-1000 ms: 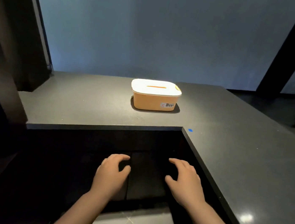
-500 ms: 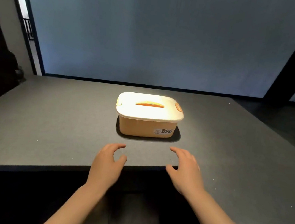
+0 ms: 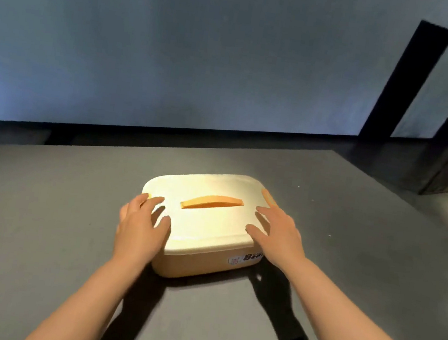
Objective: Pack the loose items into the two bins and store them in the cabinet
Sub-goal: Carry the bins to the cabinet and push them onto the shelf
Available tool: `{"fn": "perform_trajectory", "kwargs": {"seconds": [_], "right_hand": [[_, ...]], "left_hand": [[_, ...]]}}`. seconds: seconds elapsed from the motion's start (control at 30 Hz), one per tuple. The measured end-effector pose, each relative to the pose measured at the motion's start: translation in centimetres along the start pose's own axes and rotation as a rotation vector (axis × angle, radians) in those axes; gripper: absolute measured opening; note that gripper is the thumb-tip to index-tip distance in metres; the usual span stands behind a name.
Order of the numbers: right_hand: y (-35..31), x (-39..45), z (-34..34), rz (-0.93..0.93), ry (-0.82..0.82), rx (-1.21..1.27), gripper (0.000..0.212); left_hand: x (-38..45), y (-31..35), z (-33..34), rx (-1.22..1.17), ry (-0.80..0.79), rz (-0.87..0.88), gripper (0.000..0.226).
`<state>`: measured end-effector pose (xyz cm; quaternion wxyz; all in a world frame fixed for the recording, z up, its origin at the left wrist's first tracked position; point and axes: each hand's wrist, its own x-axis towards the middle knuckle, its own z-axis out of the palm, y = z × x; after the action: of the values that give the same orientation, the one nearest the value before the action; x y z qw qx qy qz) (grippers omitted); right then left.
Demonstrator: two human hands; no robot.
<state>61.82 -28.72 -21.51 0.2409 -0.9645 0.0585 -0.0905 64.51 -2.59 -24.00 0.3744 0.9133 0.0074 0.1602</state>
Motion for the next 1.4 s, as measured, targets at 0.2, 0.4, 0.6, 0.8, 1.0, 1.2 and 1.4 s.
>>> {"fn": "perform_trajectory", "kwargs": {"seconds": [0.2, 0.4, 0.6, 0.8, 1.0, 1.2, 1.4], "right_hand": [[2.7, 5.5, 0.2, 0.076, -0.069, 0.034, 0.071], [3.6, 9.7, 1.1, 0.148, -0.158, 0.273, 0.071], [4.3, 10.7, 1.5, 0.178, -0.175, 0.462, 0.036], [4.4, 10.7, 1.5, 0.192, -0.163, 0.517, 0.030], [4.3, 9.1, 1.1, 0.216, -0.106, 0.527, 0.039], [5.5, 4.0, 0.4, 0.319, -0.022, 0.561, 0.038], [6.9, -3.7, -2.0, 0.491, 0.181, 0.647, 0.045]], "left_hand": [[4.4, -1.3, 1.8, 0.044, -0.054, 0.002, 0.047], [5.2, -1.7, 1.4, -0.105, -0.055, -0.154, 0.048], [5.9, -1.9, 1.7, -0.204, -0.060, -0.295, 0.052], [5.7, -1.8, 1.7, -0.272, -0.104, -0.362, 0.051], [5.4, -2.1, 0.9, -0.307, -0.188, -0.352, 0.060], [4.7, -1.7, 1.0, -0.389, -0.250, -0.273, 0.046], [4.0, 2.3, 2.2, -0.503, -0.428, -0.160, 0.037]]}}
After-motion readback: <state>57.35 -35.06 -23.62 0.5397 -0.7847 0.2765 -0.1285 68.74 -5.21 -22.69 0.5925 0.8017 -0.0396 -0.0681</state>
